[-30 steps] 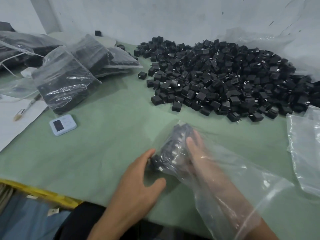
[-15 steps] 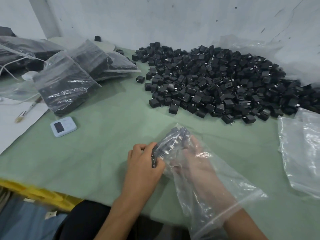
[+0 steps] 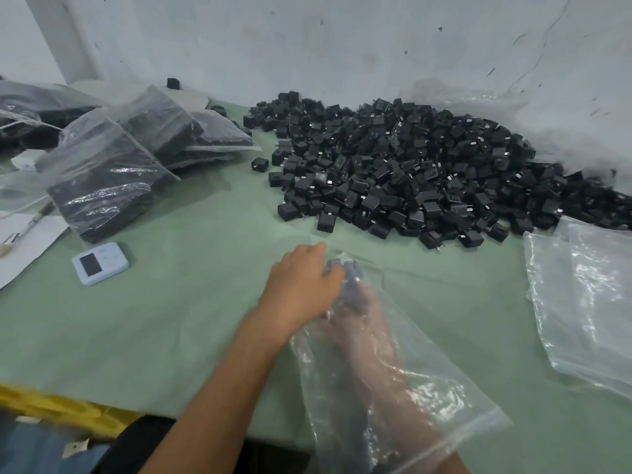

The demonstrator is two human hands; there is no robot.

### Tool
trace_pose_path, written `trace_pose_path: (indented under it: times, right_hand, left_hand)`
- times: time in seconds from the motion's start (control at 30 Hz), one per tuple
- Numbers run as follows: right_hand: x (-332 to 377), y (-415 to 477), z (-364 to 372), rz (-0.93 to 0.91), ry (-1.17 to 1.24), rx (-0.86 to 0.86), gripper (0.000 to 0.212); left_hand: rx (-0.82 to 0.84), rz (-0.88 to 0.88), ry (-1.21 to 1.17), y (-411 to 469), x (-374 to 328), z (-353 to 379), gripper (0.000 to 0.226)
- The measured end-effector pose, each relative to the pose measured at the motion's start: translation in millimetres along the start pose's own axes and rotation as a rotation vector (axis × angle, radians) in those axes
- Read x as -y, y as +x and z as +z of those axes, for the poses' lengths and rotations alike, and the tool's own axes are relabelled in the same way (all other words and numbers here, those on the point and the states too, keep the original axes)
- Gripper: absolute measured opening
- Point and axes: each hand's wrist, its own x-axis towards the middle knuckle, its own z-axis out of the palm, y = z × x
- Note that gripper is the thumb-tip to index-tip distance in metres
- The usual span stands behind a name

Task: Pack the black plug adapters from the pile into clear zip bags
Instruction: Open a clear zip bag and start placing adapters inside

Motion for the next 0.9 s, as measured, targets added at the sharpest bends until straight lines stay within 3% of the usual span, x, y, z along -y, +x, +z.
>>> trace_pose_path:
  times: [0.1, 0.23, 0.27, 0.33, 0.47, 0.6, 0.73, 0.9]
  right_hand:
    - [11, -4, 4, -0.089, 0.207, 0.212, 0.036]
    - [15, 7, -6, -0.117, -0.310, 0.017, 0.029]
    - [15, 7, -5, -0.141, -0.347, 0.005, 0.026]
    - [14, 10, -2, -0.224, -0.363, 0.021, 0.026]
    - [16, 20, -3, -0.181, -0.342, 0.080, 0.022]
    - [17, 6, -13, -0.039, -0.213, 0.075, 0.053]
    - [17, 11, -17, 0.069, -0.316, 0.050, 0.072]
    - [25, 22, -18, -0.034, -0.627, 0.115, 0.048]
  left_hand:
    - [-0.028, 0.074, 0.161, 21, -14, 25, 0.038]
    - [-0.142, 0.116, 0.181, 26, -2, 40, 0.038]
    - [-0.147, 0.112, 0.164, 27, 0, 40, 0.037]
    - [-0.146, 0.101, 0.151, 29, 2, 40, 0.038]
    - [-0.134, 0.084, 0.162, 28, 4, 41, 0.049]
    - [-0.113, 0.062, 0.167, 26, 10, 36, 0.059]
    - [-0.109, 0.049, 0.171, 26, 7, 33, 0.042]
    - [-0.108, 0.057, 0.127, 27, 9, 32, 0.041]
